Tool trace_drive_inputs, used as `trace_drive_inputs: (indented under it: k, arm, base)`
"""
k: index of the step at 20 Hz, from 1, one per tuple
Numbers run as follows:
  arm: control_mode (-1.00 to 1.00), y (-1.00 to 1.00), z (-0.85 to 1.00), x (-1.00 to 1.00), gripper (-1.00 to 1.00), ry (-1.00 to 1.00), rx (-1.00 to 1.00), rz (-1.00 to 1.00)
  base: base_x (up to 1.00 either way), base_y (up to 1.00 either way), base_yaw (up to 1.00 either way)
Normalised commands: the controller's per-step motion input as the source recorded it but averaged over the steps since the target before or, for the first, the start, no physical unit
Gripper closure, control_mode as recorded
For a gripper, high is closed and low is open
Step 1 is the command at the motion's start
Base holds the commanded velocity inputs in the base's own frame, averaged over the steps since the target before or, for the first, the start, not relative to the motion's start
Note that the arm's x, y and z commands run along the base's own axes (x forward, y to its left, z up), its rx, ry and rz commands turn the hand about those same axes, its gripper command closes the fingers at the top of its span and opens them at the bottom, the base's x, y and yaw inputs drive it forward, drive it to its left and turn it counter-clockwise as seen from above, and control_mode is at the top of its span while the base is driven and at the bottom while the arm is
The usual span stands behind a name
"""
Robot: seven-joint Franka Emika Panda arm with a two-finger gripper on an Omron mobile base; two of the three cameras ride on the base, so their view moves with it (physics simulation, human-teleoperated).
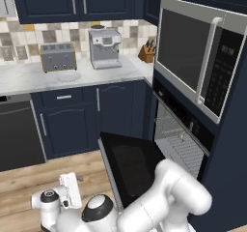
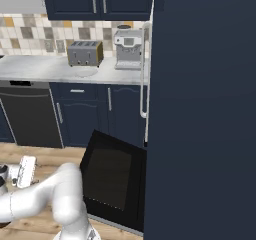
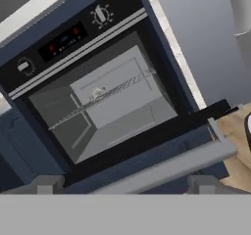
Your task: Place the fish on the rack of the oven, and slide the rack back inside. Close the oven door.
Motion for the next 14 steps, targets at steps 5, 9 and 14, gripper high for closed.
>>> trace_drive_inputs:
  k: [5,9,14]
  arm:
    - [-1.00,0.00,-0.28,0.60,-1.00,0.07,-0.12,-0.16]
    - [-1.00,0.01,-0.20,0.56,-1.00,0.15,-0.10,-0.27]
    - [-1.00,0.00,-0.31,0.40,-1.00,0.12,-0.13,-0.33]
  base:
    - [0.00,0.00,0.00]
    - [0.00,0.00,0.00]
    - [0.00,0.00,0.00]
